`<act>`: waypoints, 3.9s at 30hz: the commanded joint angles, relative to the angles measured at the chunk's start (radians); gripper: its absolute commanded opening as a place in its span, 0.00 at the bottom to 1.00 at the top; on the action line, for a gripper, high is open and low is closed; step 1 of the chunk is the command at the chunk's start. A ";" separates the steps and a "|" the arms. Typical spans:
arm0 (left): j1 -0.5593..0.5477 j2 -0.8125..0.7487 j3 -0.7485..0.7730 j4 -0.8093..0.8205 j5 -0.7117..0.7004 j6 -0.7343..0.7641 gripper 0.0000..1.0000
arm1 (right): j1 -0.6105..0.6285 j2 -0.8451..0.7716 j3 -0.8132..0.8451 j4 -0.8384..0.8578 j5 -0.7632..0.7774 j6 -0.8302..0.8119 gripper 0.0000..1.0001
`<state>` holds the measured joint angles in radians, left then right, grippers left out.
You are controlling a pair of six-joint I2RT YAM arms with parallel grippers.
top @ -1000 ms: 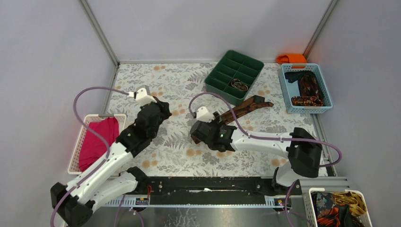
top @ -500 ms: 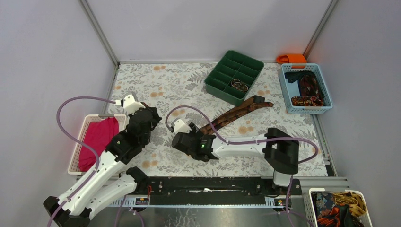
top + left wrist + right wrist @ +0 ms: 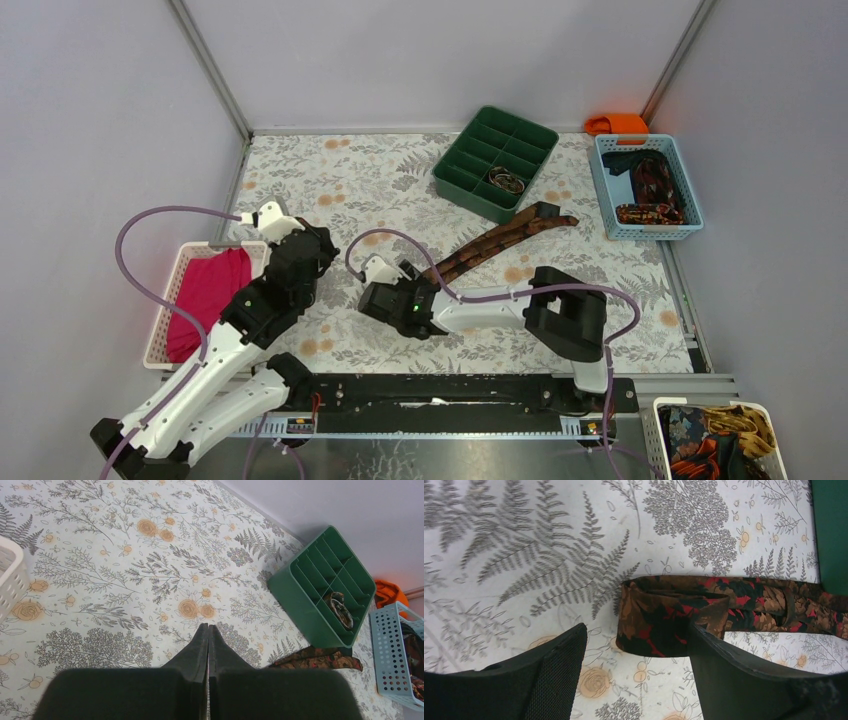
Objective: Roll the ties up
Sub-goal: Roll the tie at the center of the board.
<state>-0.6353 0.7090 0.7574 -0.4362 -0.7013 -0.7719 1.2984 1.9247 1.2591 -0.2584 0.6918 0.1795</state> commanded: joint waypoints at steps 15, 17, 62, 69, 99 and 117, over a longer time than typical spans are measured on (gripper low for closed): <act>-0.007 0.011 -0.011 0.042 -0.004 0.043 0.00 | -0.110 0.063 -0.002 0.013 -0.058 0.015 0.78; -0.007 0.012 -0.013 0.048 -0.006 0.046 0.00 | -0.120 0.073 0.001 0.004 -0.074 0.021 0.76; 0.010 0.132 -0.035 0.136 0.058 0.045 0.00 | -0.464 -0.073 -0.308 0.598 -1.252 0.401 0.33; 0.009 0.179 -0.052 0.209 0.102 0.055 0.00 | -0.544 -0.070 -0.369 0.679 -1.331 0.459 0.33; 0.009 0.298 -0.072 0.331 0.199 0.071 0.00 | -0.617 -0.192 -0.389 0.503 -1.253 0.362 0.61; 0.009 0.397 -0.067 0.409 0.233 0.082 0.00 | -0.617 -0.252 -0.317 0.285 -0.993 0.192 0.62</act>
<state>-0.6323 1.0622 0.6910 -0.1047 -0.4816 -0.7181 0.6861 1.7172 0.9009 0.0856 -0.3824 0.4248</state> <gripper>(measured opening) 0.007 0.616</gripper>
